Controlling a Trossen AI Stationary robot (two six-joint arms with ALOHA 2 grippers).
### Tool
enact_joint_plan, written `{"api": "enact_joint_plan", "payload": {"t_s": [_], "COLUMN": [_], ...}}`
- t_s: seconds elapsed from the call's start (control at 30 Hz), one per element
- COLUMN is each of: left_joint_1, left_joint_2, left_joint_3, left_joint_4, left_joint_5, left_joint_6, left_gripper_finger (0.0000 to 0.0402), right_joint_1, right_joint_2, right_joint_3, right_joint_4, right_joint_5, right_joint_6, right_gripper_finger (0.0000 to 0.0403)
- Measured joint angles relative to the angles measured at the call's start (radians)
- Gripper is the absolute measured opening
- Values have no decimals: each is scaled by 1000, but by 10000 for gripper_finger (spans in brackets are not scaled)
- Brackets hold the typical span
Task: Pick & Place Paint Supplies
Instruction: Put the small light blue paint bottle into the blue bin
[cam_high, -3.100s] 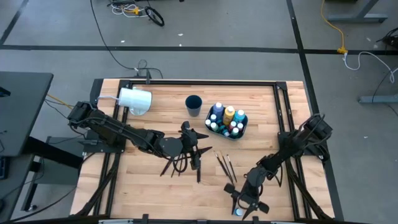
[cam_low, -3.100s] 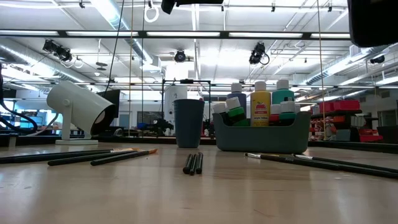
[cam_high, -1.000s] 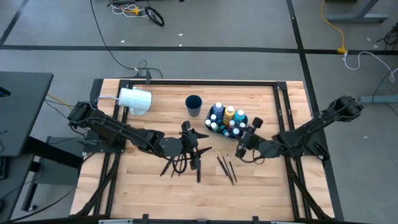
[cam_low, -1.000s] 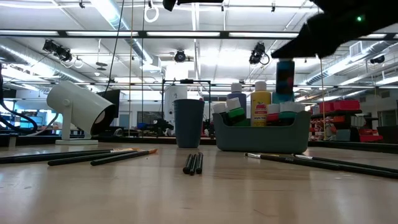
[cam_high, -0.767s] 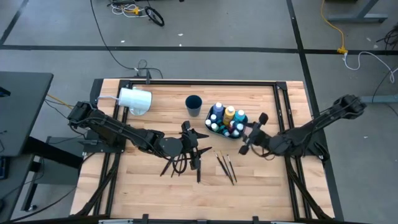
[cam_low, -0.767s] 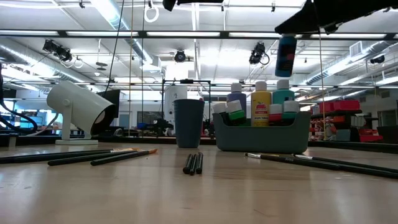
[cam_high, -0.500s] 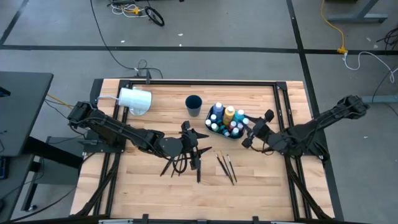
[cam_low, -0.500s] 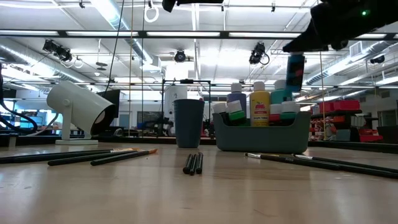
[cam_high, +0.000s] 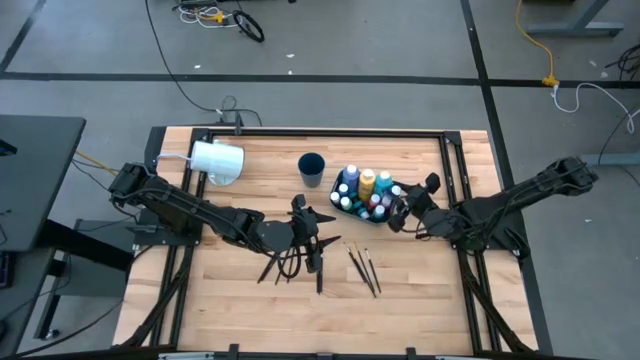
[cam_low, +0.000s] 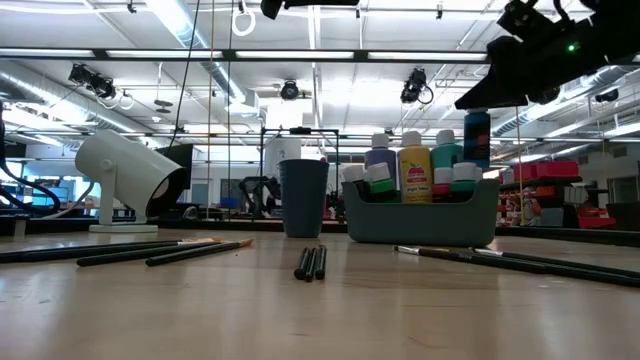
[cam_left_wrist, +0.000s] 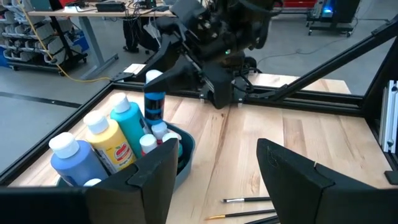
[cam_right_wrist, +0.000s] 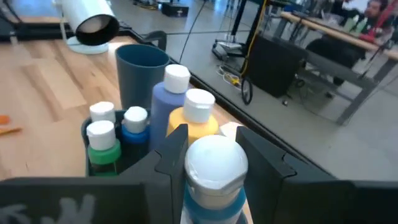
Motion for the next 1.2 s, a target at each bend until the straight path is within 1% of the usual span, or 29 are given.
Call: {"api": "enact_joint_plan", "payload": {"t_s": [0.1,0.27,0.4,0.5,0.73,0.93,1.1,1.2], "left_joint_1": [0,0,0,0,0,0,0,0], "left_joint_2": [0,0,0,0,0,0,0,0], "left_joint_3": [0,0,0,0,0,0,0,0], "left_joint_4": [0,0,1,1,1,1,2,2], "left_joint_5": [0,0,0,0,0,0,0,0], "left_joint_6": [0,0,0,0,0,0,0,0], "left_gripper_finger": [229,229,229,229,229,229,229,229], "right_joint_1": [-32,-62,-83,-93,-95,-98,-121,-146], "right_joint_2": [-2,0,4,5,3,3,3,6], "right_joint_3": [3,-14,-25,-28,-28,-26,-24,-23], "right_joint_4": [-51,-76,-108,-117,-83,-62,-120,-183], "right_joint_5": [0,4,-66,-138,-146,-221,-239,-285], "right_joint_6": [69,132,203,208,177,173,223,283], "right_gripper_finger": [118,118,119,119,119,119,119,119]}}
